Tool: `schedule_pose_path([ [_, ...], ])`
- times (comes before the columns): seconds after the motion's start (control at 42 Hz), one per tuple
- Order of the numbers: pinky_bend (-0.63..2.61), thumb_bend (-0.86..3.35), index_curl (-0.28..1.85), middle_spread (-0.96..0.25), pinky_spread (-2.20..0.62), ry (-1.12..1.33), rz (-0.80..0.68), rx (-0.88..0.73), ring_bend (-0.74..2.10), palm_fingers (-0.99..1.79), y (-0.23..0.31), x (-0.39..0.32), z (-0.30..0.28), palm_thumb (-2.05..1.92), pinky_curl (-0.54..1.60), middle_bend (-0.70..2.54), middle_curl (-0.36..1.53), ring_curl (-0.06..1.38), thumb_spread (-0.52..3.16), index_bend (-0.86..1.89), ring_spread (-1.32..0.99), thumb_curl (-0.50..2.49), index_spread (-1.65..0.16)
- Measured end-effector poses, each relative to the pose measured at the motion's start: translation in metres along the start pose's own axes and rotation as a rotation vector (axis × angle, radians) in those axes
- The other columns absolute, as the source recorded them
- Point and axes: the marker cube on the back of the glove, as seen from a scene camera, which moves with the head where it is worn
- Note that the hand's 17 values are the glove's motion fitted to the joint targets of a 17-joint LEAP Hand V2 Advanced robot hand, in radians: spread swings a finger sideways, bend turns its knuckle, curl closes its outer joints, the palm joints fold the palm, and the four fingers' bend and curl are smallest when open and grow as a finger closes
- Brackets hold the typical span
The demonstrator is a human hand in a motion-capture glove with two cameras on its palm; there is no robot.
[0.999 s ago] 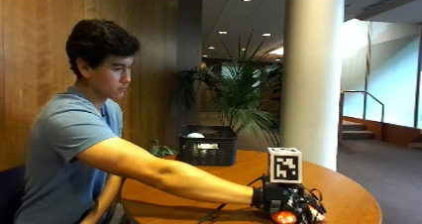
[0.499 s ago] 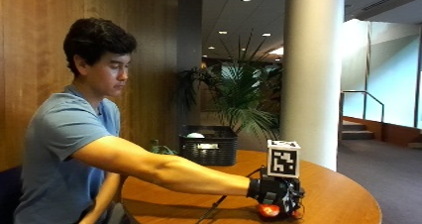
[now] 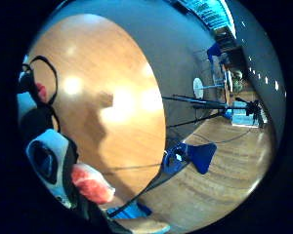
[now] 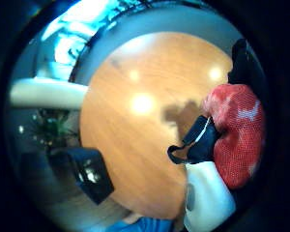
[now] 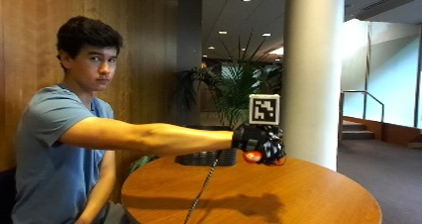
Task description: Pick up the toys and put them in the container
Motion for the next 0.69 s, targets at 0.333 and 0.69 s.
schedule_pose_path([
  [0.333,1.20,0.13,0.23,-0.36,-0.41,0.027,-0.117,0.095,1.46,1.11,0.076,-0.032,-0.109,0.60,0.46,0.99,0.75,0.58,0.97,0.43,-0.34,0.71,-0.37],
  [0.69,1.19,0.09,0.28,-0.37,-0.41,0.085,-0.209,0.172,1.45,1.10,0.162,-0.123,-0.190,0.60,0.48,0.95,0.81,0.57,0.94,0.44,-0.34,0.79,-0.37],
])
